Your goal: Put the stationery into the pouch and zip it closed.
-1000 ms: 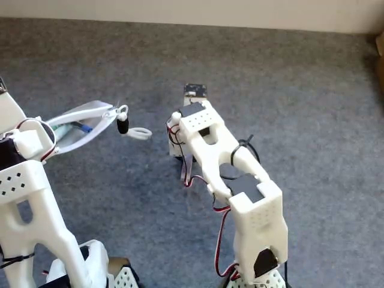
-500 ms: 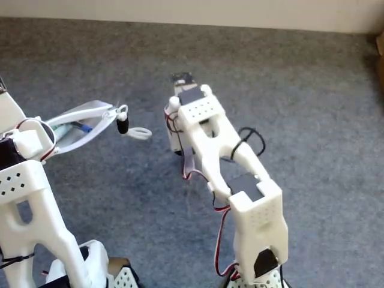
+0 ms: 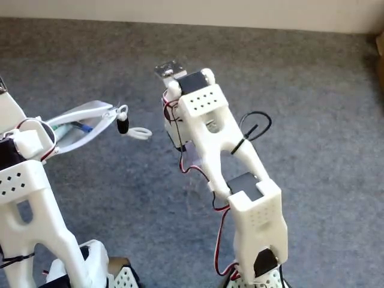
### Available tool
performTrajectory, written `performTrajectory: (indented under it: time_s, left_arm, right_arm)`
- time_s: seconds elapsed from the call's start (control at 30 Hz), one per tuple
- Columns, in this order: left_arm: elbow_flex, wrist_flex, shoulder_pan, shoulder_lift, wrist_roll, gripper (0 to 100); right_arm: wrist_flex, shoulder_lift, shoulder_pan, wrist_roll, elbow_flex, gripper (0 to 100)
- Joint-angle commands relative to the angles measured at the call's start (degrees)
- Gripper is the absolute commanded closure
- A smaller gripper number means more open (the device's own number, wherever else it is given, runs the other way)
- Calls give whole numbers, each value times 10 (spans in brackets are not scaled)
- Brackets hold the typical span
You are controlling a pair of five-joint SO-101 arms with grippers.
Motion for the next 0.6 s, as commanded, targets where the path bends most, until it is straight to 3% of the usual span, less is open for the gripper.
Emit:
performTrajectory:
  time_s: [0.0, 0.57]
  left_arm:
    - [1, -9, 11, -2, -4, 992]
    - [1, -10, 11, -2, -4, 992]
  right_arm:
    - [10, -31, 3, 6, -28, 995]
    - [-45, -235, 3, 6, 131, 995]
